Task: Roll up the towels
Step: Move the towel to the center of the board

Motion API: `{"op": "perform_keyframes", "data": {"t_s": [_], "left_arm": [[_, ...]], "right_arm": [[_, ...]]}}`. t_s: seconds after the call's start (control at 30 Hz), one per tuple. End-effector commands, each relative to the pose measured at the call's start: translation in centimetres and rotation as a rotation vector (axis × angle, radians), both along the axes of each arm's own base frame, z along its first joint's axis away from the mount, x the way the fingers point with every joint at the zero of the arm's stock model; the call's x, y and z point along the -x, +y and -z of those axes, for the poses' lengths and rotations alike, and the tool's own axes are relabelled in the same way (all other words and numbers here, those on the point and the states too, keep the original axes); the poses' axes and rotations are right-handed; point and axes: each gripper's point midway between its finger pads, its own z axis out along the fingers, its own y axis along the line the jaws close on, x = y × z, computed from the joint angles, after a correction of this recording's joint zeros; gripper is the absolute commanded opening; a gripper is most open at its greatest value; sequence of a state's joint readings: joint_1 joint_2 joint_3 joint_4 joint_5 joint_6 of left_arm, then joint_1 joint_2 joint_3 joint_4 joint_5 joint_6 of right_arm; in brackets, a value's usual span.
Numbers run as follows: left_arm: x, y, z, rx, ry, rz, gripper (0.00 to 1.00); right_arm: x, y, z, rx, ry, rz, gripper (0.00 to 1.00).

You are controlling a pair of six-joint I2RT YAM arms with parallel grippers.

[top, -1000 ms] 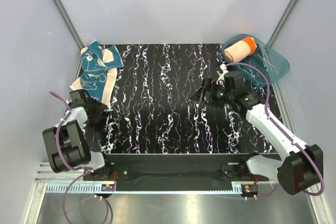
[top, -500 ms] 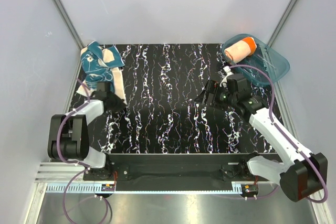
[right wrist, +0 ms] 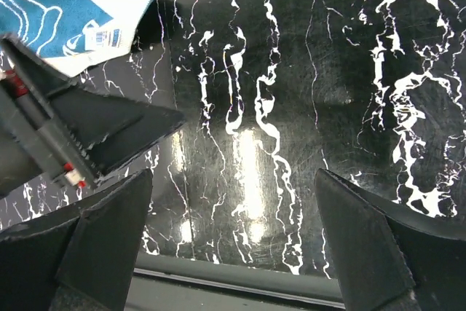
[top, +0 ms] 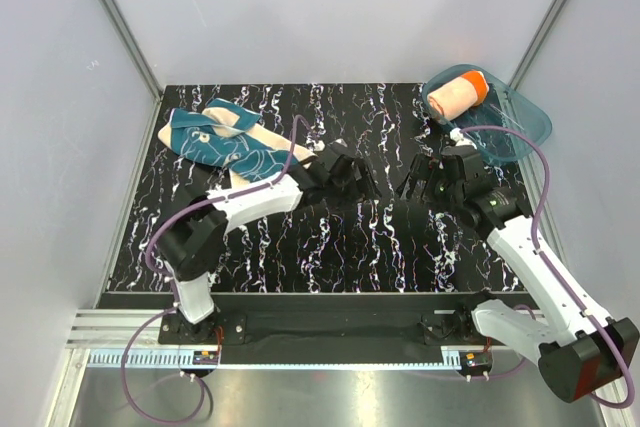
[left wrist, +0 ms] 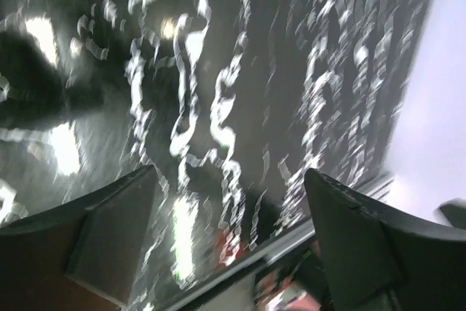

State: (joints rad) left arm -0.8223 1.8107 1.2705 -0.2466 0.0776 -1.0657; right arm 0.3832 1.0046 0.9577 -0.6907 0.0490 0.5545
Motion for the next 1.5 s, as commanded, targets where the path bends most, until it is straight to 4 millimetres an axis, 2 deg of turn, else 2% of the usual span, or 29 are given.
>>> {"op": "perform_keyframes", "data": {"t_s": [0.0,0.13,0.17,0.23,0.27,0.33,0.37,0.4,0.43,0.47,0.5,0.53,0.57,0.6,0.63,0.67,0.7,0.73,0.77,0.8,0.83,0.87,0.9,0.93,0.97,1.03,1.1,1.23,1.47], "left_arm": [[-1.6,4.7,-3.3,-0.097,-0.109,-0.070,0.90],[-1.3,13.1,-4.6,-0.188,-0.159,-0.191,0.90],[-1.8,16.3,-6.0,-0.175,-0.186,-0.247,0.90],[-1.0,20.1,-5.0,-0.203,-0.164,-0.285,0.91],[-1.1,23.6,-6.3,-0.225,-0.193,-0.341,0.91],[-0.5,26.7,-7.0,-0.257,-0.208,-0.388,0.92],[0.2,29.0,-8.0,-0.284,-0.229,-0.414,0.93],[0.6,30.1,-8.5,-0.304,-0.241,-0.430,0.94],[0.9,30.9,-9.3,-0.317,-0.257,-0.444,0.95],[2.0,32.2,-9.7,-0.347,-0.258,-0.451,0.95],[2.4,32.9,-9.9,-0.363,-0.264,-0.459,0.95],[3.3,33.6,-9.9,-0.384,-0.249,-0.464,0.96],[3.9,34.5,-10.5,-0.393,-0.264,-0.490,0.97],[4.4,35.0,-10.7,-0.398,-0.270,-0.498,0.98],[5.1,35.5,-11.0,-0.397,-0.285,-0.511,0.99],[5.4,35.8,-11.2,-0.410,-0.300,-0.497,0.99],[5.7,35.8,-11.3,-0.410,-0.309,-0.487,0.99],[6.0,35.9,-11.4,-0.417,-0.314,-0.480,0.99],[6.3,36.0,-11.2,-0.432,-0.323,-0.461,0.99],[6.5,36.1,-11.1,-0.439,-0.326,-0.452,0.99],[6.6,36.2,-10.9,-0.446,-0.329,-0.446,0.99],[6.9,36.4,-10.2,-0.461,-0.320,-0.433,0.99],[7.0,36.4,-10.0,-0.463,-0.317,-0.426,0.99],[7.1,36.5,-9.7,-0.471,-0.315,-0.418,0.99],[7.1,36.4,-9.5,-0.468,-0.314,-0.419,0.99],[7.1,36.1,-9.6,-0.455,-0.321,-0.401,0.99],[7.1,36.2,-9.9,-0.456,-0.337,-0.405,0.99],[6.9,36.2,-9.9,-0.457,-0.348,-0.407,0.99],[6.6,36.3,-9.4,-0.457,-0.338,-0.406,0.99]], "right_arm": [[-0.2,0.2,-0.9,-0.025,-0.028,0.003,1.00],[-0.4,3.6,-0.3,-0.136,0.003,-0.124,1.00],[-0.5,4.7,0.3,-0.154,0.028,-0.164,1.00],[-0.7,7.5,-0.2,-0.198,0.021,-0.253,1.00],[-0.7,10.0,0.0,-0.180,0.038,-0.315,1.00],[-0.9,12.8,0.2,-0.161,0.049,-0.388,1.00],[-1.3,14.6,2.3,-0.125,0.105,-0.415,1.00],[-1.3,17.5,0.7,-0.130,0.074,-0.478,1.00],[-1.4,19.2,0.9,-0.119,0.078,-0.512,1.00],[-2.1,20.8,3.4,-0.078,0.131,-0.528,1.00],[-3.6,22.6,1.6,-0.063,0.080,-0.541,0.99],[-3.1,24.7,1.8,-0.045,0.073,-0.585,0.99],[-3.9,26.1,4.2,0.000,0.105,-0.593,0.99],[-5.0,28.2,2.4,-0.011,0.054,-0.618,0.99],[-5.3,29.8,5.5,0.025,0.101,-0.638,0.98],[-6.6,31.7,3.5,0.008,0.043,-0.649,0.98],[-7.1,32.5,4.4,0.025,0.051,-0.651,0.98],[-7.7,33.4,7.5,0.056,0.092,-0.654,0.98],[-8.9,34.8,5.9,0.033,0.048,-0.660,0.98],[-9.5,35.5,6.4,0.035,0.045,-0.659,0.98],[-9.9,36.2,9.3,0.054,0.080,-0.660,0.98],[-10.8,37.5,7.9,0.024,0.041,-0.670,0.98],[-11.3,38.1,8.4,0.022,0.034,-0.674,0.98],[-11.8,38.5,11.0,0.040,0.059,-0.677,0.98],[-12.5,39.5,10.0,0.022,0.018,-0.682,0.98],[-12.9,40.0,12.9,0.032,0.044,-0.684,0.98],[-13.3,40.6,13.5,0.001,0.050,-0.682,0.98],[-12.7,40.4,16.9,0.012,0.115,-0.684,0.98],[-10.7,36.5,20.6,0.224,0.219,-0.656,0.90]]}}
